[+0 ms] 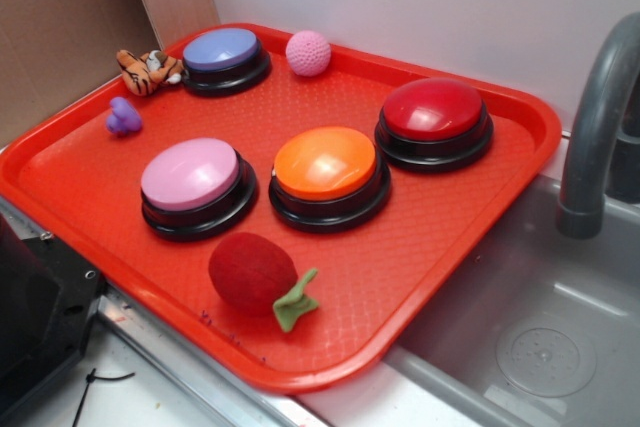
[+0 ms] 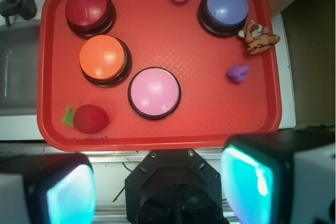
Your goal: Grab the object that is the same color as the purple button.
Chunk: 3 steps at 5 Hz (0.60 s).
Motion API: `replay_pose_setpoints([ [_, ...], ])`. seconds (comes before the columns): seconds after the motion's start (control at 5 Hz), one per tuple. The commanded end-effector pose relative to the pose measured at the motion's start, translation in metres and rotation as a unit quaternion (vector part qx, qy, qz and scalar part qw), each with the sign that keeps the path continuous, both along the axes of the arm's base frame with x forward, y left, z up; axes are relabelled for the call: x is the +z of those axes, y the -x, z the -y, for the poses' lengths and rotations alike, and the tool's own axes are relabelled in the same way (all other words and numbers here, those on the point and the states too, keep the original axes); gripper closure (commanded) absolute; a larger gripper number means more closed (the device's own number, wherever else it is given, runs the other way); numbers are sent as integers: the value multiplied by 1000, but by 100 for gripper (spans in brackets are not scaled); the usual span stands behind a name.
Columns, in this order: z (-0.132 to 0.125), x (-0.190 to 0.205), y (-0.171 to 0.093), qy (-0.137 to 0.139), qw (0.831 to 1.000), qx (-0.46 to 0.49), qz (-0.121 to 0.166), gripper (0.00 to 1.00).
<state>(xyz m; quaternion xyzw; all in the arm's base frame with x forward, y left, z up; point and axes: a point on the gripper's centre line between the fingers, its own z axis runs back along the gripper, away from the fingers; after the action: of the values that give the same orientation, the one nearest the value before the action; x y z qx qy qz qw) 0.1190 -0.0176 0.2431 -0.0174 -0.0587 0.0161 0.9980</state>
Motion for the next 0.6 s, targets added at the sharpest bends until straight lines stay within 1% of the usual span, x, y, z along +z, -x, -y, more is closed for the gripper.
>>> replay_pose_setpoints([
  [0.0, 0, 0, 0, 0, 1000, 0, 0, 0],
  [0.2, -10, -6, -5, 27, 998, 56, 8, 0],
  [0.4, -23, -19, -11, 42, 991, 124, 22, 0],
])
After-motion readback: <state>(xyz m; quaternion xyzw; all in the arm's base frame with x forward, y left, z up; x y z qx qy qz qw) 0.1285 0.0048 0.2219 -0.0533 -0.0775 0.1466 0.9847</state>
